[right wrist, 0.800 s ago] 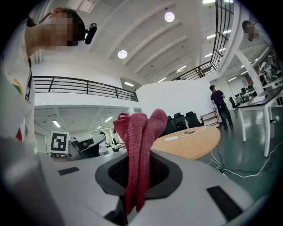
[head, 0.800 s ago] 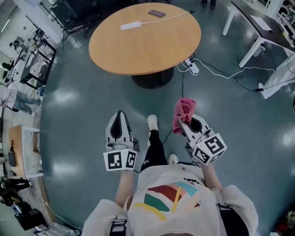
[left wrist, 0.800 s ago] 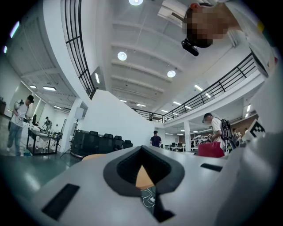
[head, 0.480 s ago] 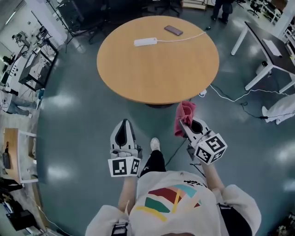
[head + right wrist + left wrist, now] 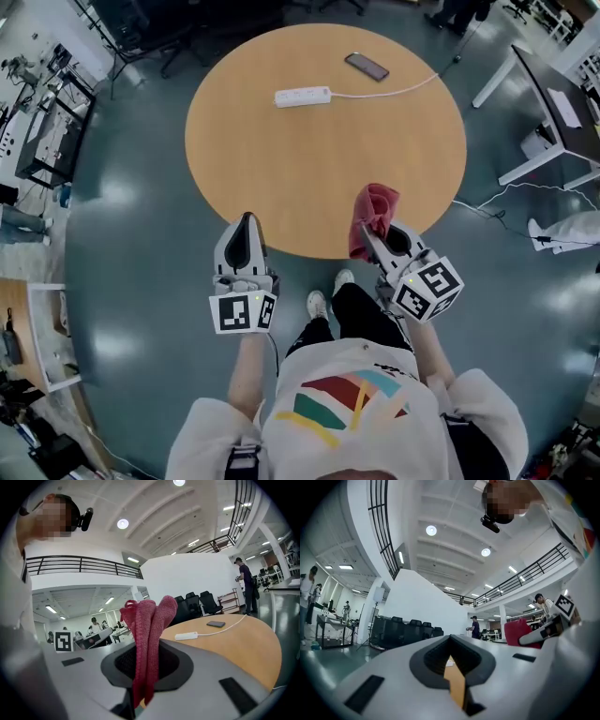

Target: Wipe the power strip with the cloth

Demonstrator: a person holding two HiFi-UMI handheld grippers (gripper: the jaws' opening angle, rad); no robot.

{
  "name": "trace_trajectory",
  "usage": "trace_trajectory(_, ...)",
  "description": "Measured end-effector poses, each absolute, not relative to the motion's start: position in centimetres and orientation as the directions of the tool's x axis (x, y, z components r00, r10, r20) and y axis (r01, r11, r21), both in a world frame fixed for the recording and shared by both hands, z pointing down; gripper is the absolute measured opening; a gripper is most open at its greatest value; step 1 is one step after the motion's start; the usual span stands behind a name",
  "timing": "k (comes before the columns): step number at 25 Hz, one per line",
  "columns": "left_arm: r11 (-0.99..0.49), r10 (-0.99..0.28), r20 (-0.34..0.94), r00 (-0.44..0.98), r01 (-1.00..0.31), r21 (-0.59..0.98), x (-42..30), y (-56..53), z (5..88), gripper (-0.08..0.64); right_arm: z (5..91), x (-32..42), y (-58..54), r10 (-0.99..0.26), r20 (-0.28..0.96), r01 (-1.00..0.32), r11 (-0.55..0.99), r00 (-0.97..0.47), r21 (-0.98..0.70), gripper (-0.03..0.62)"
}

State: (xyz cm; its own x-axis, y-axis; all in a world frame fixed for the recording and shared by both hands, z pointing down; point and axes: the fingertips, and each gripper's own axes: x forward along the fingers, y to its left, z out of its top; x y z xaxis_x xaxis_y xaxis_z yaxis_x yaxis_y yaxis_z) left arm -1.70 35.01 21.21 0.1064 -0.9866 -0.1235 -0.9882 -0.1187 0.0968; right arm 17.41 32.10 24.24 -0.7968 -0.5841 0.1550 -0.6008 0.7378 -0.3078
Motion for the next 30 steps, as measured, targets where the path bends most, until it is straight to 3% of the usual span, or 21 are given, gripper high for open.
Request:
trace_trajectory(5, -0.114, -0.987, -0.115, 0.109, -0.993, 0.037, -3.1, 25.9, 22.2, 0.035, 26.3, 16.2, 23.1, -0.575, 0.151, -0.587, 0.73, -0.804, -0.351, 0.038)
trace_trajectory(13, -0.115, -0.993, 0.017, 0.115, -0.993, -0.022, -3.6, 11.0, 23.7, 0.034, 27.7, 15.6, 8.6, -0.504, 0.224, -0.55, 0.724, -0.834, -0.417, 0.04)
trace_trajectory(17, -0.165, -0.981, 0.114, 0.159, -0.985, -0.044, -7.1, 4.8, 26.0, 0.034, 27.7, 10.3, 3.7, -0.451, 0.233, -0.503, 0.702, -0.862, -0.503, 0.04)
trace_trajectory(22, -0.261, -0.929, 0.295, 0.221, -0.959, -0.105, -6.6, -4.7, 33.4, 0.034, 30.4, 5.7, -4.0, -0.386, 0.232, -0.44, 0.637, -0.893, -0.633, 0.04)
trace_trajectory(26, -0.307, -0.879, 0.417, 0.233, -0.944, -0.121, -8.2, -9.9, 38.9, 0.034, 35.0, -0.8, -10.1, -0.275, 0.345, -0.439, 0.641, -0.897, -0.63, 0.04)
trace_trajectory(30, -0.305, -0.858, 0.457, 0.234, -0.949, -0.085, -10.1, -13.4, 41.8, 0.034, 39.6, -6.2, -15.3, -0.191, 0.451, -0.469, 0.591, -0.872, -0.656, 0.04)
